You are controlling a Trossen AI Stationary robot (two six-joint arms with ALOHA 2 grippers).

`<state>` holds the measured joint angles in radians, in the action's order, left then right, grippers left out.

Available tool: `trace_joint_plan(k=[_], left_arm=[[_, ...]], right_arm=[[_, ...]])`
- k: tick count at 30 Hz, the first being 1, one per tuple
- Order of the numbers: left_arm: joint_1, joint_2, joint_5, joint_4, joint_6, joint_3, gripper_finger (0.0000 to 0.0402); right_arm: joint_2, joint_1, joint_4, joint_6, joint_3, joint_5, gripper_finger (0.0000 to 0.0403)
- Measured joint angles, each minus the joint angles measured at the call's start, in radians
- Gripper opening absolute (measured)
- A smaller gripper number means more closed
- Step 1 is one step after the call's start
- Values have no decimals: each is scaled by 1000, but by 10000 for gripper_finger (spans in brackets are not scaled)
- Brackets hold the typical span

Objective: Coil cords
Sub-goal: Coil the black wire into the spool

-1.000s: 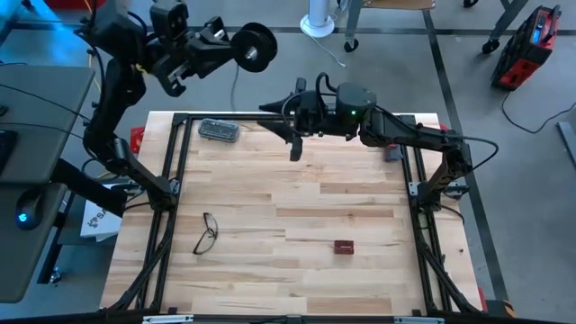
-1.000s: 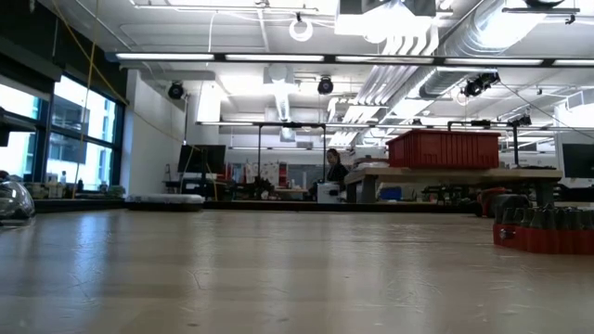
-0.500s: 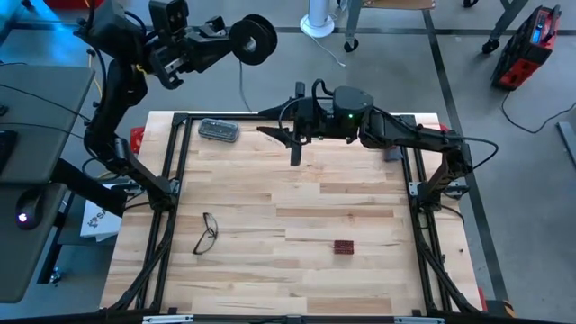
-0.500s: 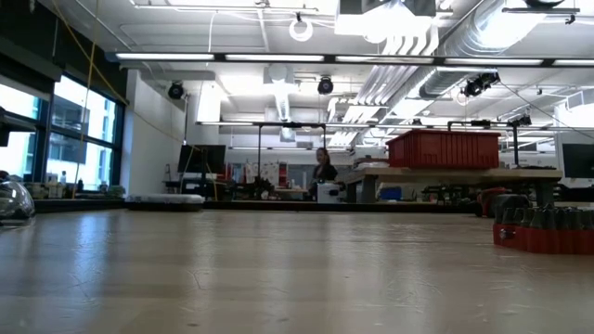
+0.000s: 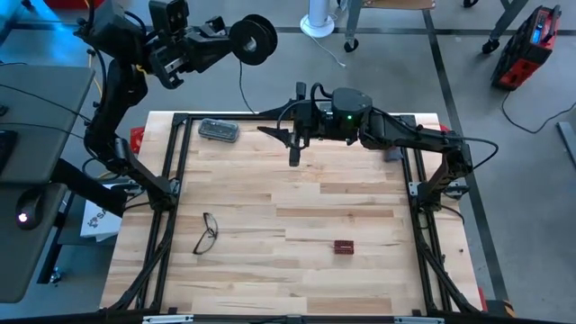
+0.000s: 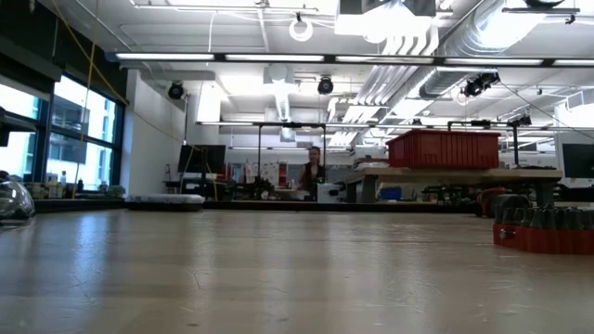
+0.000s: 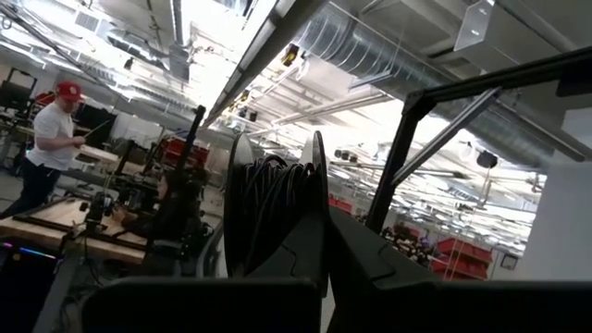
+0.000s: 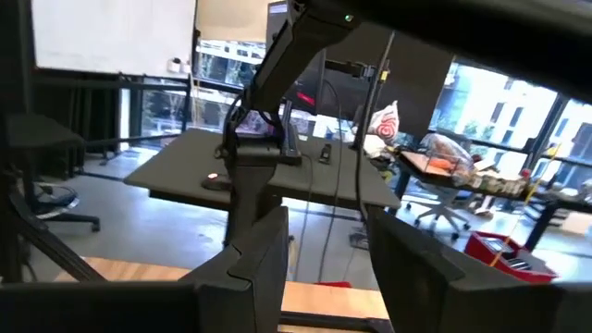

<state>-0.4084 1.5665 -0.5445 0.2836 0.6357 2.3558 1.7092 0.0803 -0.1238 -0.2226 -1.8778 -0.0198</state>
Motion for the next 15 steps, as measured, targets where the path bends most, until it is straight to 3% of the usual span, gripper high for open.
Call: trace_joint_plan(k=[7,15], left_arm=[[0,0,1,0,12,0,1],[0,0,2,0,39,0,1]], right_arm=[[3,4,-34,-54,0,20,139],[4,4,-45,-69,0,27,101]])
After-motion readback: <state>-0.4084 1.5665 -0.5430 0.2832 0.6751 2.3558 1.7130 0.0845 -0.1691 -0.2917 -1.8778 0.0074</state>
